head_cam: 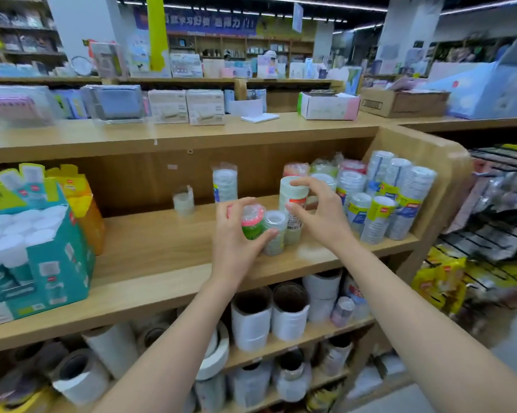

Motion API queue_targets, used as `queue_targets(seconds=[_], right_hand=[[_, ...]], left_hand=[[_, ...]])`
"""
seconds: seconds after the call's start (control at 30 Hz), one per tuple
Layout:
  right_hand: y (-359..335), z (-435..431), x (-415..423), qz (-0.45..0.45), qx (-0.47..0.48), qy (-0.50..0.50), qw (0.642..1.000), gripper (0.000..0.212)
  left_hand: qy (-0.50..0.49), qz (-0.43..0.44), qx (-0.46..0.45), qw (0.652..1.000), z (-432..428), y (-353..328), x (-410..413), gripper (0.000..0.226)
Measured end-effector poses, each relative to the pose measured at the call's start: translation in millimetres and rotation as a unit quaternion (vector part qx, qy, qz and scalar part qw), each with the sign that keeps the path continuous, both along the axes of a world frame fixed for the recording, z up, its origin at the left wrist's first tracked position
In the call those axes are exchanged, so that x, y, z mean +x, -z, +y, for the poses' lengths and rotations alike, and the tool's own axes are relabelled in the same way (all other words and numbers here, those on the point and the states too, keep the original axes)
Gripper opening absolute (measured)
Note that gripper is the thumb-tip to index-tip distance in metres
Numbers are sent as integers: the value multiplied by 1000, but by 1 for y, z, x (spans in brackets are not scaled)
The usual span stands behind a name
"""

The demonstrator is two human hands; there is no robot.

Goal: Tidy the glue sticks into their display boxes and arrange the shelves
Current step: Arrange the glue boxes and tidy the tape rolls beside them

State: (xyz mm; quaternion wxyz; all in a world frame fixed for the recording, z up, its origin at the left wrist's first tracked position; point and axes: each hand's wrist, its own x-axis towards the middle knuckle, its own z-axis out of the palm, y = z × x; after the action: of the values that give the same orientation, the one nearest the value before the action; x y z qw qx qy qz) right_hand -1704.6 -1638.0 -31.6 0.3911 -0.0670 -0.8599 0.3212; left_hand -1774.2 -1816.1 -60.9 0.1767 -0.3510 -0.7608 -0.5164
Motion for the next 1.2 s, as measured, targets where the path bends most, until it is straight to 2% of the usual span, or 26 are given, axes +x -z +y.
queue_targets(seconds=[0.3, 0.53, 0.63, 0.73, 0.9, 1.1, 1.2], right_hand=[[0, 30, 26, -13, 14, 78, 997, 36], [-6, 43, 37, -7, 40, 142, 989, 35], [-10, 47, 39, -15, 63, 174, 983, 34], [-14, 49, 39, -31, 85, 198, 976, 34], [-17, 55, 35, -51, 174, 257, 949, 38], [-14, 60, 36, -90, 161, 239, 953, 42], [-12, 60, 39, -92, 147, 213, 961, 53]], left_hand=[[60, 7, -17, 998, 42, 1, -3, 62], [8, 67, -36, 997, 54, 5, 0, 65], [10, 120, -50, 991, 55, 7, 2, 62], [39, 96, -41, 994, 60, 7, 2, 61], [60, 97, -25, 993, 62, 7, -1, 52], [66, 93, -21, 993, 65, 7, -3, 52], [70, 89, -27, 993, 63, 6, -3, 54]])
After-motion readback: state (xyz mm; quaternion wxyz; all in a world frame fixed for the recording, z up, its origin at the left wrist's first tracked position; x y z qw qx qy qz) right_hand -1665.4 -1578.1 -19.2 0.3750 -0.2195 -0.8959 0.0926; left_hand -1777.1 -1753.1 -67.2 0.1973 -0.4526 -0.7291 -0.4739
